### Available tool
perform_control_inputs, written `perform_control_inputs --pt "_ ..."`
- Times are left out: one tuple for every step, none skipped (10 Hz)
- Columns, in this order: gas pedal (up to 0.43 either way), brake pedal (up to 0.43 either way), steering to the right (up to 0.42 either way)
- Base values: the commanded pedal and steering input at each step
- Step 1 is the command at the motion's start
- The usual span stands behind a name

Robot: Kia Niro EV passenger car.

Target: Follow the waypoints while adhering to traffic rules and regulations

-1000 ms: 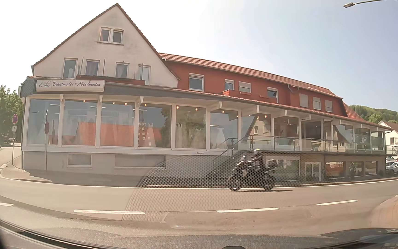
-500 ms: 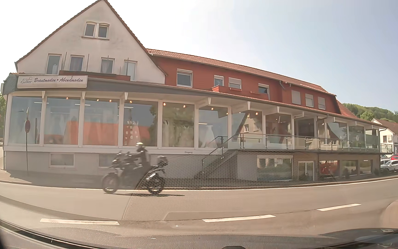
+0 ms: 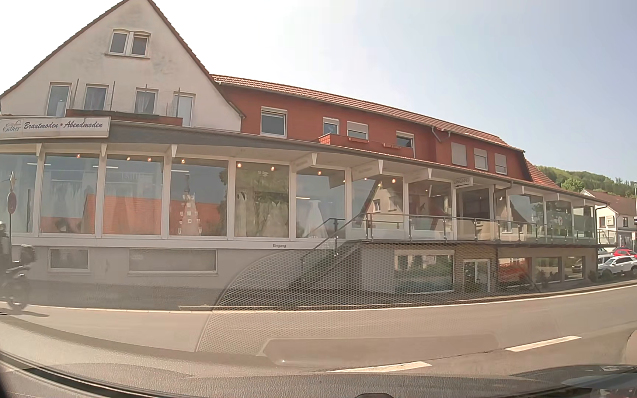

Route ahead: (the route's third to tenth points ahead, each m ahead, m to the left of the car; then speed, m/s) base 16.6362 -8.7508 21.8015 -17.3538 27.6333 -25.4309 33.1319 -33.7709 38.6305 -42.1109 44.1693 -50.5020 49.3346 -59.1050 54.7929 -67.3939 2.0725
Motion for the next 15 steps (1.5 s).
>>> perform_control_inputs --pt "0.429 0.0 0.201" --pt "0.429 0.0 0.201" --pt "0.429 0.0 0.205" --pt "0.429 0.0 0.214" --pt "0.429 0.0 0.228" --pt "0.429 0.0 0.247" --pt "0.409 0.0 0.264" --pt "0.409 0.0 0.282" --pt "0.409 0.0 0.303" --pt "0.409 0.0 0.33" --pt "0.409 0.0 0.36" --pt "0.398 0.0 0.392" --pt "0.398 0.0 0.418" --pt "0.398 0.0 0.446" --pt "0.398 0.0 0.473"
